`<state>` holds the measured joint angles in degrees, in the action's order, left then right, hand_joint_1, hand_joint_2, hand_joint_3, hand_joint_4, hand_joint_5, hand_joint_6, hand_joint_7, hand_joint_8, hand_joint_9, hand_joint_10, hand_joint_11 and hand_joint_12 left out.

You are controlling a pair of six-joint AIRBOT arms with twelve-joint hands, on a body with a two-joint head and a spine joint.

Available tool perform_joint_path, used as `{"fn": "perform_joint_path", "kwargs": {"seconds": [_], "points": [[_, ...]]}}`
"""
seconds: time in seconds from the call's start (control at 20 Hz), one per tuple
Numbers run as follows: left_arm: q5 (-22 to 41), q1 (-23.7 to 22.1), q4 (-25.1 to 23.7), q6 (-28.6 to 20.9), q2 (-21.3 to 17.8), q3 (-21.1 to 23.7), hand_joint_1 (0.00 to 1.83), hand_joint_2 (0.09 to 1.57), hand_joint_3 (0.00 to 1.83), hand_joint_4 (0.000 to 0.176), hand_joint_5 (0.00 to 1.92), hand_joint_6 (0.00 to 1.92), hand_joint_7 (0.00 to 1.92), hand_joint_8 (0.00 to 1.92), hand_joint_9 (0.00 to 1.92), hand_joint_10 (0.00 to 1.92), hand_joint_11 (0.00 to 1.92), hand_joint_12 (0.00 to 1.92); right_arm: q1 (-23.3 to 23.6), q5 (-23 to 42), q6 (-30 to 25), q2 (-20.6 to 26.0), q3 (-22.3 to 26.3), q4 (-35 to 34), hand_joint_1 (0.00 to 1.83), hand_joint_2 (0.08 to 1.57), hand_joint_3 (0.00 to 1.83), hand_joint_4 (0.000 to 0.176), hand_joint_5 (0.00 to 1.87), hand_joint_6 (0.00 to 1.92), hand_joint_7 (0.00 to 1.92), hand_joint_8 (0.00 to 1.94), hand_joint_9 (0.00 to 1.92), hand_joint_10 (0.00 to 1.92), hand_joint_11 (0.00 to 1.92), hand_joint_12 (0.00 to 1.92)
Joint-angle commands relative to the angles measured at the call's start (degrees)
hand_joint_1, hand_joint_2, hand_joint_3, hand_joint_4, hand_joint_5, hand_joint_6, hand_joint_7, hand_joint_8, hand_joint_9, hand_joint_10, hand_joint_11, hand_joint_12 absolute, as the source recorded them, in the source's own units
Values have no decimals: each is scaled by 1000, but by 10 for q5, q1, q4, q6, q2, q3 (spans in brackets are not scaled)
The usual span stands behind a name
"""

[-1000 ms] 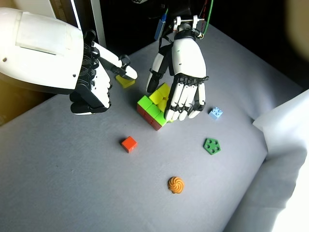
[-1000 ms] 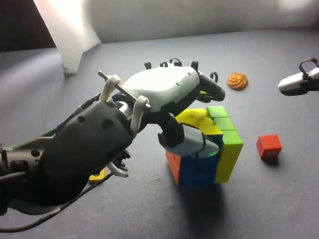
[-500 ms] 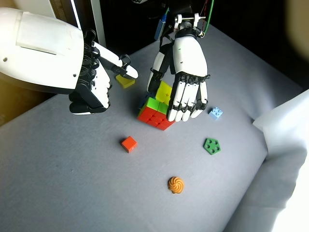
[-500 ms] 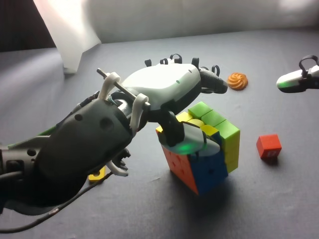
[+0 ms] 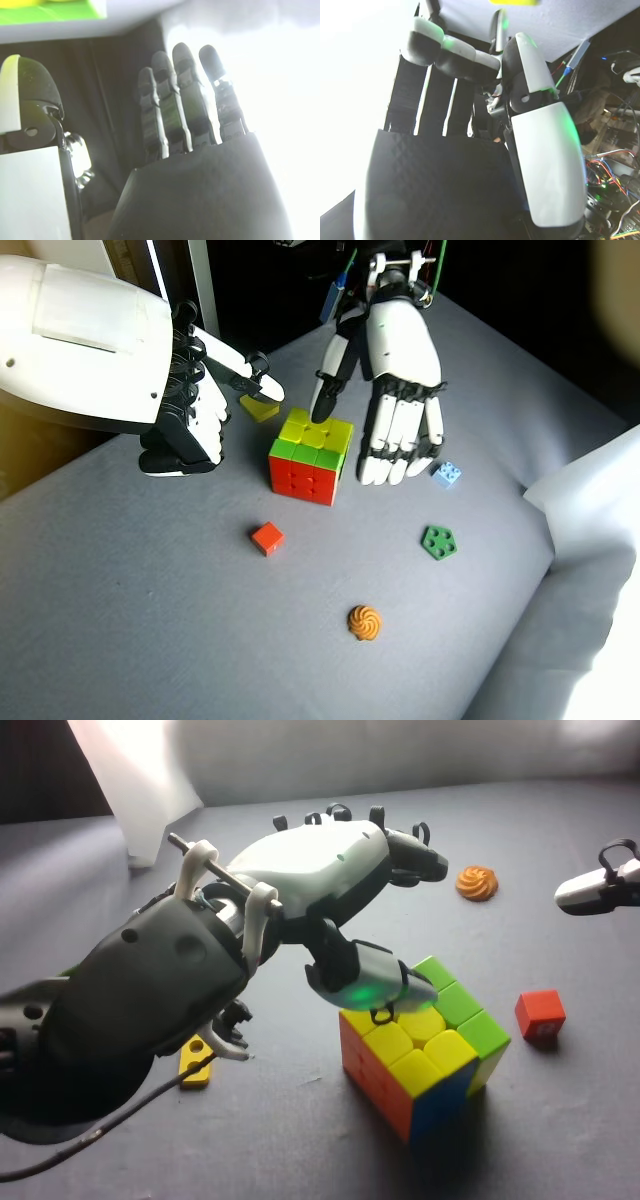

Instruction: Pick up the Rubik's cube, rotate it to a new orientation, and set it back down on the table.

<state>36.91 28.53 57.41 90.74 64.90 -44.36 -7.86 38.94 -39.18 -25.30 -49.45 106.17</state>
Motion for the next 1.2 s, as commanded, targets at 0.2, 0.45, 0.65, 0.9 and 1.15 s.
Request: {"fn": "perform_joint_path", "kwargs": {"seconds": [0.2,0.45,0.65,0.9,1.15], "points": [[32,-25,-34,-5,-16,10,1032,940,0,0,474,0,533,0,477,1,0,984,-2,-8,10,0,2,-32,1187,1233,0,0,286,3,951,1894,1016,1921,983,1921],[32,-42,-24,-5,-26,10,894,975,8,0,488,3,526,0,462,0,0,902,-16,-67,90,-21,22,-32,1181,1223,0,0,280,2,929,1904,992,1921,971,1921],[32,-46,-30,-5,-37,10,538,1066,19,0,377,0,372,1,342,0,0,702,-30,-81,90,-47,22,-32,1186,1209,0,0,468,54,883,1903,933,1921,911,1921],[6,-60,-73,-5,-60,12,133,1193,5,0,440,10,470,11,424,15,0,796,-57,-84,90,-86,22,-13,1147,1247,8,0,414,9,867,1941,919,1921,879,1921],[-17,-68,-153,-36,-82,12,137,1212,2,0,423,3,461,2,413,2,0,768,-80,-133,92,-118,22,1,1153,1252,0,0,404,281,803,1941,851,1921,838,1921]]}}
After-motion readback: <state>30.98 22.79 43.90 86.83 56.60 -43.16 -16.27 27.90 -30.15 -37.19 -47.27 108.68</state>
